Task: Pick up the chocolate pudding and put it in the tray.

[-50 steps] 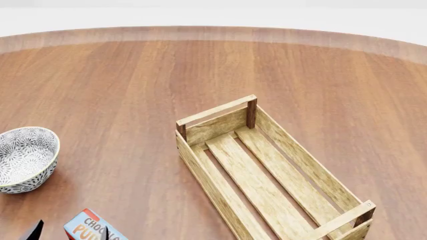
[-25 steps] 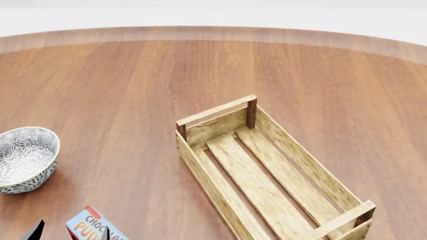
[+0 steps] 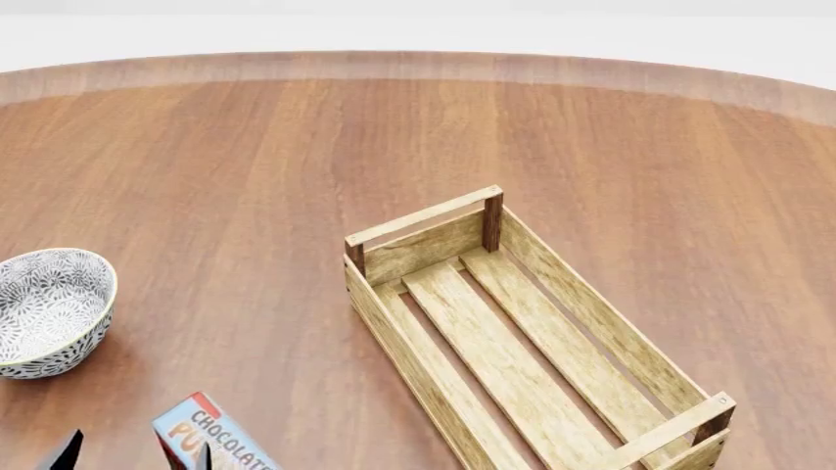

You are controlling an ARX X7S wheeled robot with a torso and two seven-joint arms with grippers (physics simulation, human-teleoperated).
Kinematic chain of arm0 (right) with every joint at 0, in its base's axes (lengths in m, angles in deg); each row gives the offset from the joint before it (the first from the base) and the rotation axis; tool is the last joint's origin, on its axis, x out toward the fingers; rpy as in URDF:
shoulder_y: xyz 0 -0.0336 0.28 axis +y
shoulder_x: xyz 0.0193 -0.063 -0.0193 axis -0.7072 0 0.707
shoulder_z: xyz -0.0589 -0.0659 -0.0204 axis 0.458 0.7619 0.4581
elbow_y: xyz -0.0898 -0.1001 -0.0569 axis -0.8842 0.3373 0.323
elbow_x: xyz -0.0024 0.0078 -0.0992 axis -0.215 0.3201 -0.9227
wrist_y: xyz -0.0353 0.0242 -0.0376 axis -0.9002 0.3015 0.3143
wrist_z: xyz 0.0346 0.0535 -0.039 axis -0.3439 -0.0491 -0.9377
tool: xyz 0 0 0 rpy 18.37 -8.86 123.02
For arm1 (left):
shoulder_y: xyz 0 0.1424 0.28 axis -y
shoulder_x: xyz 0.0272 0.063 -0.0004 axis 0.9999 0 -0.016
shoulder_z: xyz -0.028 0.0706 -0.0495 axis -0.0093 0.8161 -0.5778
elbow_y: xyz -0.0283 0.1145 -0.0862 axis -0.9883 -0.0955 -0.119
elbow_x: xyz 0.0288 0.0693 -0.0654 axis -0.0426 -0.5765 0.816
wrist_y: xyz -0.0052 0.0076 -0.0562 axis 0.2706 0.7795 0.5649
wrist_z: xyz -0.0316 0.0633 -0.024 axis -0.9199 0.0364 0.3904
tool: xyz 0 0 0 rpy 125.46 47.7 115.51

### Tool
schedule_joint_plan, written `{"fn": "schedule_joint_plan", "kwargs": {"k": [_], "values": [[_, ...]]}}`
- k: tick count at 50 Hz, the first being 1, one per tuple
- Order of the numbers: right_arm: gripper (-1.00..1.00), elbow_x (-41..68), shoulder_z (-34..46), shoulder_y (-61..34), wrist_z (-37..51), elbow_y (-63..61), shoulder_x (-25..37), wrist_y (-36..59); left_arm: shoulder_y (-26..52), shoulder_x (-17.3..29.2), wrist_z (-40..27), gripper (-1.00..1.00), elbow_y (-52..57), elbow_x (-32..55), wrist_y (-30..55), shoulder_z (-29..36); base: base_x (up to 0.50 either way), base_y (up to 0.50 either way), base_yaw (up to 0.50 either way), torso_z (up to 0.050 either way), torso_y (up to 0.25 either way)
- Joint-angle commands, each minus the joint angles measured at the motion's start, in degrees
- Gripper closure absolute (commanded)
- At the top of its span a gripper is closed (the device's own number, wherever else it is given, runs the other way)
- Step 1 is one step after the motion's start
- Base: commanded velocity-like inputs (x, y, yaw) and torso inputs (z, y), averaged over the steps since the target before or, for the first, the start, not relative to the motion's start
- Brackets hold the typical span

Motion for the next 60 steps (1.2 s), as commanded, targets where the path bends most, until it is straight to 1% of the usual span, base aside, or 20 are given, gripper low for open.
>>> {"fn": "schedule_joint_plan", "kwargs": {"k": [1,14,24,27,36,60], "values": [[1.0,-0.8,-1.1,0.0,1.2,-1.5,1.5,-0.3,0.2,0.1,0.0,-1.0,-0.4,0.5,0.0,0.0,0.0,0.0,0.0,0.0,0.0],[1.0,-0.2,-1.8,-0.1,1.1,-1.4,2.3,-0.6,0.6,0.1,-0.1,-1.0,-0.9,0.5,-0.1,0.4,0.0,0.0,0.0,0.0,0.0],[1.0,0.0,-1.8,-0.8,2.9,-6.0,4.5,1.5,0.4,0.3,-0.4,-1.0,-0.5,0.5,-0.3,0.4,0.0,0.0,0.0,0.0,0.0],[1.0,-0.1,-1.5,-1.2,4.6,-9.8,6.2,3.2,0.4,0.4,-0.5,-1.0,-0.7,0.6,-0.4,0.4,0.0,0.0,0.0,0.0,0.0],[1.0,0.2,-1.8,-2.1,6.1,-13.1,8.0,5.0,0.2,0.7,-0.8,-1.0,0.1,0.6,-0.2,0.5,0.0,0.0,0.0,0.0,0.0],[1.0,2.6,-4.0,-5.6,8.7,-17.9,11.7,9.2,0.7,0.7,-0.9,-1.0,-1.0,0.8,-0.5,1.0,0.0,0.0,0.0,0.0,0.0]]}}
